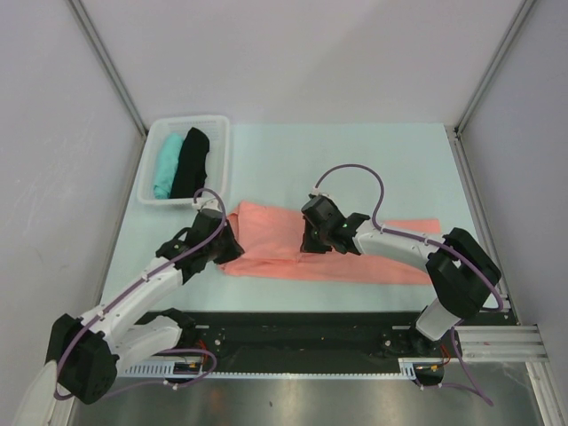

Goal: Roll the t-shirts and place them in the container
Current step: Fold the T-shirt at the center of the board.

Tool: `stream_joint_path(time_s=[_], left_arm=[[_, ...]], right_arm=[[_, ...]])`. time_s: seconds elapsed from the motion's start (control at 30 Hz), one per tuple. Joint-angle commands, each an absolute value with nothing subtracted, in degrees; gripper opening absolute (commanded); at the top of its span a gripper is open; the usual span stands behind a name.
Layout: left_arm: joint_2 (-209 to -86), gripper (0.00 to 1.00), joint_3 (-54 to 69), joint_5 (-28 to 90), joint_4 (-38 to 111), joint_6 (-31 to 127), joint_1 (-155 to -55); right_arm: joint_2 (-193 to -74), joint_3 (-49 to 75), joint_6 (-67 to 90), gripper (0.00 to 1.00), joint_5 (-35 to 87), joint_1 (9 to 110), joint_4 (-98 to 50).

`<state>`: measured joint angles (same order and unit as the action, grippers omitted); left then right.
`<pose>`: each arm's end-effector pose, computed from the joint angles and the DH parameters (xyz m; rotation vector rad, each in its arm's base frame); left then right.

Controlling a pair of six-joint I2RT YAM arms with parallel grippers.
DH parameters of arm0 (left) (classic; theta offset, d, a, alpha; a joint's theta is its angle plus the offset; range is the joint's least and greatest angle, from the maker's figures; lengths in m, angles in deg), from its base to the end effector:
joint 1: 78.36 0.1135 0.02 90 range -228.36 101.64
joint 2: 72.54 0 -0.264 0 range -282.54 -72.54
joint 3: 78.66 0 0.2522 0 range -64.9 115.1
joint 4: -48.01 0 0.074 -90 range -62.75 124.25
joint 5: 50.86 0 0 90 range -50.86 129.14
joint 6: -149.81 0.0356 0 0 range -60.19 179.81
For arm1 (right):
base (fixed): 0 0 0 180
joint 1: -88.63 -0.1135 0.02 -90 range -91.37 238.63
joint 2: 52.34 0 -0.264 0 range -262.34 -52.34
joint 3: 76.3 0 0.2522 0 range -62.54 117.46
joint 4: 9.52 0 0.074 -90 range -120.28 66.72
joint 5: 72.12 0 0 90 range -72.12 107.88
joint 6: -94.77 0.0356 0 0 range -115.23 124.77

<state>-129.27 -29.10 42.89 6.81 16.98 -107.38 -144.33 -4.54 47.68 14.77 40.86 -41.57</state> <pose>0.1744 -0.0941 0.2209 -0.3279 2.4514 -0.4861 0.2251 0.2451 0.2035 -0.0855 2.5804 0.5780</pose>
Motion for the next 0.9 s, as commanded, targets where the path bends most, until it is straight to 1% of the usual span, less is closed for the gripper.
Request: stream_joint_path(time_s=[0.0, 0.2, 0.43, 0.47, 0.53, 0.57, 0.6, 0.63, 0.67, 0.73, 0.8, 0.87], left_arm=[[-126.2, 0.00, -31.1, 41.3, 4.8, 14.8, -108.8], [-126.8, 0.00, -34.5, 41.2, 6.8, 13.2, -108.9], [-134.5, 0.00, -33.3, 42.7, 12.5, 14.4, -108.9], [-136.2, 0.00, -33.0, 42.6, 12.7, 14.8, -108.9], [-136.8, 0.00, -32.0, 42.8, 12.0, 15.9, -108.9], [-136.3, 0.08, -31.6, 43.5, 11.6, 16.3, -108.9], [-136.0, 0.22, -30.9, 44.2, 10.8, 16.5, -108.9], [-135.3, 0.32, -29.2, 44.8, 9.4, 17.2, -108.9], [-134.7, 0.37, -28.1, 45.2, 8.8, 17.7, -108.9], [-133.4, 0.43, -24.4, 46.3, 7.0, 18.6, -108.9], [-133.7, 0.41, -21.8, 47.8, 6.7, 18.5, -108.9], [-135.4, 0.39, -21.1, 48.8, 7.1, 16.6, -108.8]], right_arm=[[-142.6, -2.7, 46.3, 0.00, 13.1, 41.1, -42.4], [-143.2, -2.7, 46.3, 0.00, 12.5, 40.9, -42.7], [-145.0, -2.7, 44.3, 0.00, 11.1, 40.9, -42.7], [-145.2, -2.7, 44.0, 0.07, 11.1, 40.7, -43.3], [-144.9, -2.7, 42.4, 0.14, 11.4, 40.5, -43.7], [-144.2, -2.7, 42.0, 0.21, 10.9, 40.6, -44.5], [-143.3, -2.7, 41.3, 0.25, 10.4, 40.7, -44.6], [-140.7, -2.7, 40.6, 0.28, 10.1, 41.4, -44.9], [-139.5, -2.7, 39.8, 0.31, 9.8, 42.0, -45.3], [-137.2, -2.7, 39.0, 0.32, 9.4, 43.8, -46.0], [-135.5, -2.7, 37.6, 0.30, 8.5, 46.0, -46.1], [-136.2, -2.7, 36.4, 0.28, 10.8, 48.2, -44.4]])
